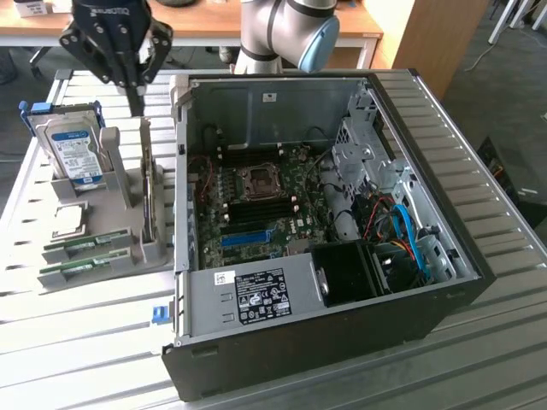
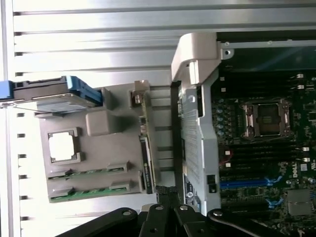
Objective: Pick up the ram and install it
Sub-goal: 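Reach for the ram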
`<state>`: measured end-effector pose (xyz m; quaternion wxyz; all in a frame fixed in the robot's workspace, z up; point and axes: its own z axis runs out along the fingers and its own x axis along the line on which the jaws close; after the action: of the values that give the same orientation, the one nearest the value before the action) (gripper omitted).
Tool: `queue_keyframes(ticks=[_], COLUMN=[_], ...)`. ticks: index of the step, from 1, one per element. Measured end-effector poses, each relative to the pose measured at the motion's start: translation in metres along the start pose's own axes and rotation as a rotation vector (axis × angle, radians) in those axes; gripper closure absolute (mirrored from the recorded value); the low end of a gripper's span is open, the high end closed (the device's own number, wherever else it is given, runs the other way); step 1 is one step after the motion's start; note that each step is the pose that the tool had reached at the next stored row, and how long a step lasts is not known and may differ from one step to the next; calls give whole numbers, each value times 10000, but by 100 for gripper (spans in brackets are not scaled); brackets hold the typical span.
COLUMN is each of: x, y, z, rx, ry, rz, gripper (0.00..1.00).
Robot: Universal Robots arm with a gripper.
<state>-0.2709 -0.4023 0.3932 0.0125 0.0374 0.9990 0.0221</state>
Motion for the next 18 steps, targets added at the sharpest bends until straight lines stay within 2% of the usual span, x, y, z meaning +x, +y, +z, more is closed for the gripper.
queue_keyframes(ticks=[18], x=[566], y=[-62], z=[-16], rx=[0], ry=[0], rz=[-1], gripper=[89])
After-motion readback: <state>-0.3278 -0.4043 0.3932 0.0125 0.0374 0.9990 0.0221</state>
